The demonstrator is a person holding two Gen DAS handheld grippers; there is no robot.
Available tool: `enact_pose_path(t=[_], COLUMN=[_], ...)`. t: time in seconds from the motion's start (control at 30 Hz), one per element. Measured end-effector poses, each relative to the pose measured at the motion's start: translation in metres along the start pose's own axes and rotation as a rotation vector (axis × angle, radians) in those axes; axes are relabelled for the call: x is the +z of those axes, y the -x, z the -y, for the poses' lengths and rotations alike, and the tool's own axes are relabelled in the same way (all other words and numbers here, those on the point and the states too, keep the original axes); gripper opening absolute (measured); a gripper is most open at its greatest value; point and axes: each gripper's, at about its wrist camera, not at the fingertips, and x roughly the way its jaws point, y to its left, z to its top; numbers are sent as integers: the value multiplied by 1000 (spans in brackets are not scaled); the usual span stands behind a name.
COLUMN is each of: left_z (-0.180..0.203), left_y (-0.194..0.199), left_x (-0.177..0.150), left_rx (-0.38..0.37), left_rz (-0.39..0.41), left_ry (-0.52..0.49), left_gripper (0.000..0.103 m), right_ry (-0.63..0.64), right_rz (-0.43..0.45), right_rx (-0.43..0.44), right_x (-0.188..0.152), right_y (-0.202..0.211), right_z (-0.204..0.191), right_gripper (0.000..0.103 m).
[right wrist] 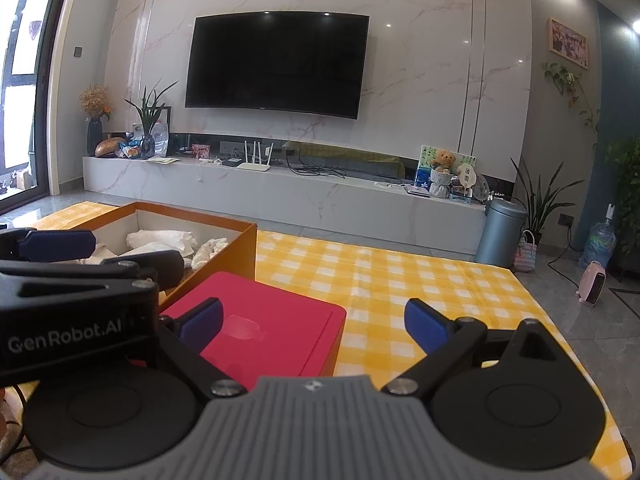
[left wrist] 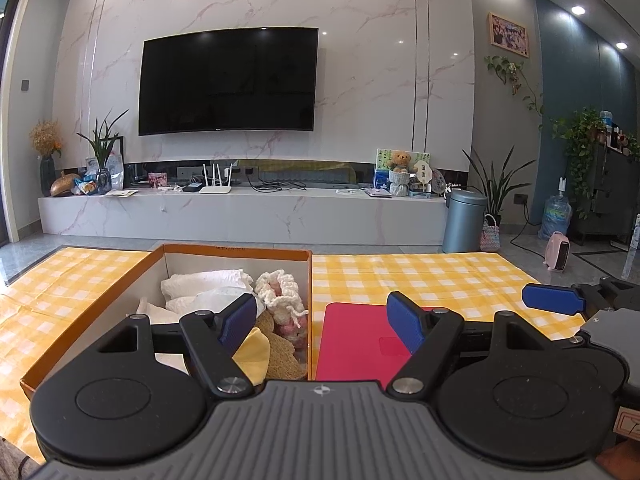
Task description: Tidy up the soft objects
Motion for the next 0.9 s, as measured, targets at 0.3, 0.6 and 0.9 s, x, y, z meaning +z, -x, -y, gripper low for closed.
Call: enact_pose_path(t=[0.3, 0.6, 0.9], left_z=[1, 2, 2], left_y=[-1, -1, -1], left_x=[-1, -2, -3], left_rx=[0, 3, 6], left_rz=[-8, -6, -13], left_ry=[2, -5, -14], left_gripper=[87, 87, 87], right_ry=[-1, 2, 1], right_rz=[-9, -11, -20], right_rx=[3, 2, 5], right_x=[1, 0, 0], right_y=[-1, -2, -2], right_z=[-1, -2, -2], right_gripper=[95, 94, 94])
